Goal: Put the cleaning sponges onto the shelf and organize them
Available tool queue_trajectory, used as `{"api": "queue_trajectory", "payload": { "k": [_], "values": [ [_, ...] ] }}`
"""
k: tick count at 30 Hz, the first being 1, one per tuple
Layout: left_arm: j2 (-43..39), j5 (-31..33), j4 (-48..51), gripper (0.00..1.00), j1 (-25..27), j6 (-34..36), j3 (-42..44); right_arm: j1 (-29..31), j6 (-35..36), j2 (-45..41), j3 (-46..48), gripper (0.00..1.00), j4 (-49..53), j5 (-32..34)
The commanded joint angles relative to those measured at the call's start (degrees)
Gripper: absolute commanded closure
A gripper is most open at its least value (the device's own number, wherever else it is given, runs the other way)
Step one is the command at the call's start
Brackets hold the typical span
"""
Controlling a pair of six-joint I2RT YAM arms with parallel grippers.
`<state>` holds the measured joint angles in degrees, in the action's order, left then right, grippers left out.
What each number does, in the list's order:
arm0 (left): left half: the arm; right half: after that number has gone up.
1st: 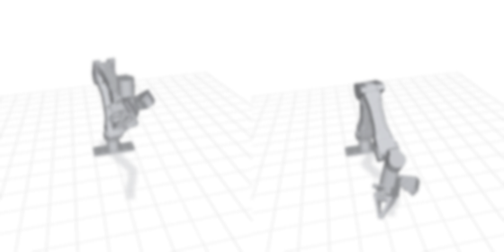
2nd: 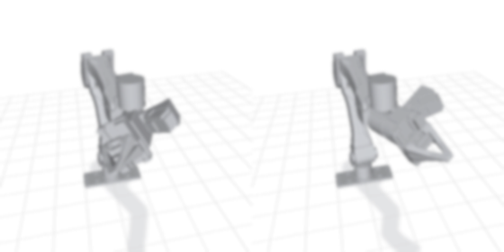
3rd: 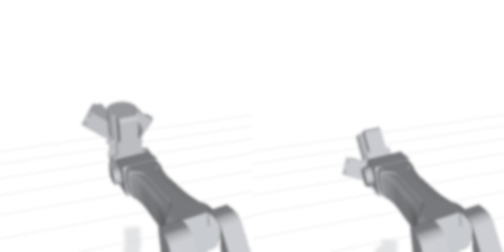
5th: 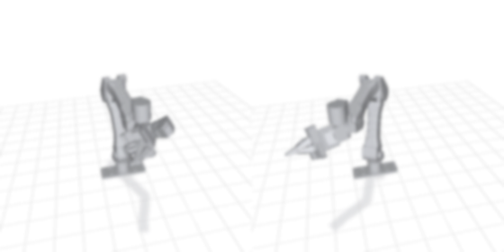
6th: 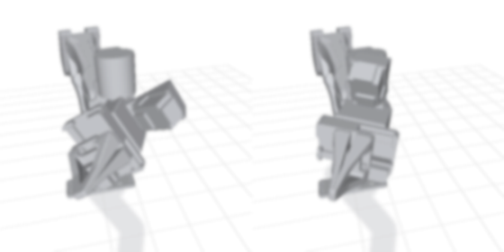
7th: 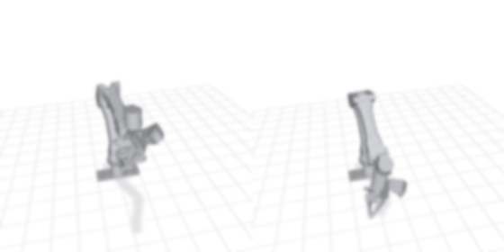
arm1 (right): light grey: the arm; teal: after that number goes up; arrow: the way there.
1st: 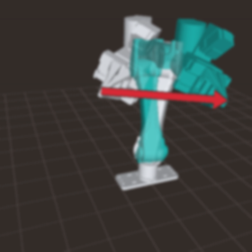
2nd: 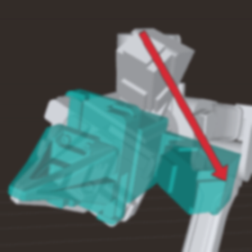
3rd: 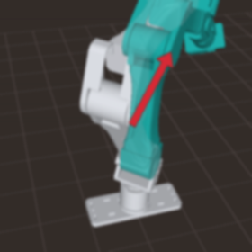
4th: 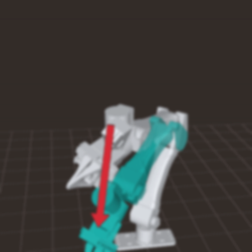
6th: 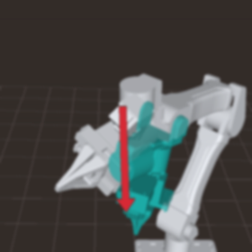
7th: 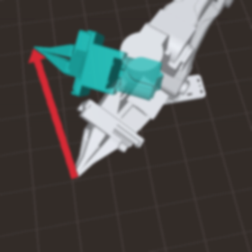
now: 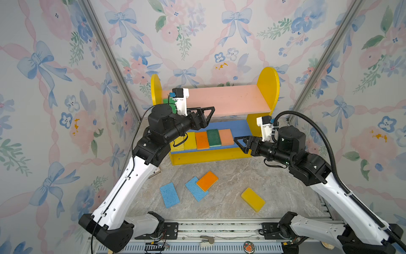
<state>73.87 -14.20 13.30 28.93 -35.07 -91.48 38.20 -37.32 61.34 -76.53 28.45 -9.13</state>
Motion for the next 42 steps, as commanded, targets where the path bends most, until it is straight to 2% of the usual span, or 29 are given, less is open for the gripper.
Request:
{"api": "queue_trajectory", "payload": {
  "k": [1,11,19,36,40,42],
  "values": [
    [3.0,3.4,-0.8,0.15,0.4,2.1,-3.9,-2.1,-0.8,-2.3,1.9,0.25,-1.6,-3.6],
    [8.6,3.0,-0.4,0.15,-2.2,4.6,-6.3,-5.9,-0.9,-5.7,2.9,0.25,-1.4,-6.7],
    [8.6,0.5,1.0,0.15,-6.9,5.5,-5.9,-6.2,-1.9,-6.8,4.6,0.24,-2.2,-6.3],
    [8.4,-2.4,1.6,0.14,-11.0,6.5,-4.4,-6.3,-2.2,-7.9,5.8,0.22,-2.5,-4.6],
    [9.3,-4.5,1.5,0.12,-10.9,6.3,-5.8,-6.2,-1.9,-8.0,5.5,0.19,-2.2,-4.2],
    [9.9,-6.1,1.3,0.1,-10.2,6.6,-6.9,-6.3,-1.5,-8.1,5.2,0.14,-1.4,-3.7]
  ]
}}
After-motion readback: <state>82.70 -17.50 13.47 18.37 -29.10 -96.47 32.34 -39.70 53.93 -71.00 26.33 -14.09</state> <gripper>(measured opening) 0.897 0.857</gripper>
